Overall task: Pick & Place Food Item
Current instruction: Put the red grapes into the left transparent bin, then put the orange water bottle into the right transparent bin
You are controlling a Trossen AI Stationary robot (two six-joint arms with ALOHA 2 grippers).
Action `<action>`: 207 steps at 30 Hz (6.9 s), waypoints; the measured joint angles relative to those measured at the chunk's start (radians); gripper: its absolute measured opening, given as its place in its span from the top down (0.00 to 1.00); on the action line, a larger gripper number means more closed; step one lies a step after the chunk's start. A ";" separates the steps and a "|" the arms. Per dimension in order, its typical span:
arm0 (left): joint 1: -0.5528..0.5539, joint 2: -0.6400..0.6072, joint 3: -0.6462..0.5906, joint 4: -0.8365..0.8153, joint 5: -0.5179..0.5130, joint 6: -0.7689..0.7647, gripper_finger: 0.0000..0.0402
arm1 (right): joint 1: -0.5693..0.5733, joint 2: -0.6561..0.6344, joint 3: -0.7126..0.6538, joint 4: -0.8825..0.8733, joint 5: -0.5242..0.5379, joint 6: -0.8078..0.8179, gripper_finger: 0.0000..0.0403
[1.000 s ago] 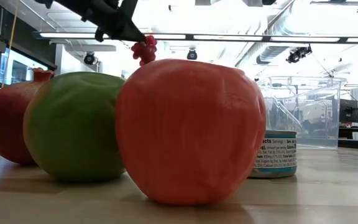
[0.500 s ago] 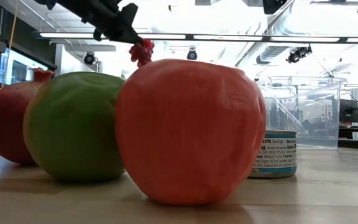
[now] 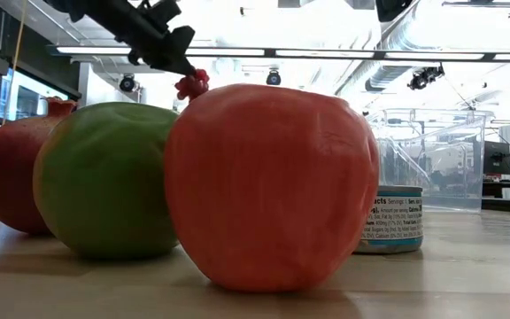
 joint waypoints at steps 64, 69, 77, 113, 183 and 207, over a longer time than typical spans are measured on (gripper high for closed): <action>-0.503 -0.101 0.002 -0.129 0.031 -0.162 0.48 | -0.035 0.000 0.000 -0.486 -0.091 0.319 0.42; -0.502 -0.100 0.002 -0.166 0.026 -0.162 0.48 | -0.016 0.000 0.000 -0.501 -0.128 0.349 0.42; -0.499 -0.100 0.002 -0.171 0.026 -0.154 0.48 | 0.011 0.000 0.000 -0.500 -0.127 0.371 0.42; -0.523 -0.100 0.002 -0.174 0.027 -0.146 0.48 | 0.009 0.000 0.000 -0.538 -0.021 0.453 0.42; -0.957 -0.146 0.024 -0.229 0.253 -0.143 0.48 | 0.024 0.000 0.000 -0.449 0.032 0.251 0.42; -0.959 -0.146 0.024 -0.213 0.249 -0.180 0.48 | 0.024 0.000 0.000 -0.439 0.031 0.240 0.42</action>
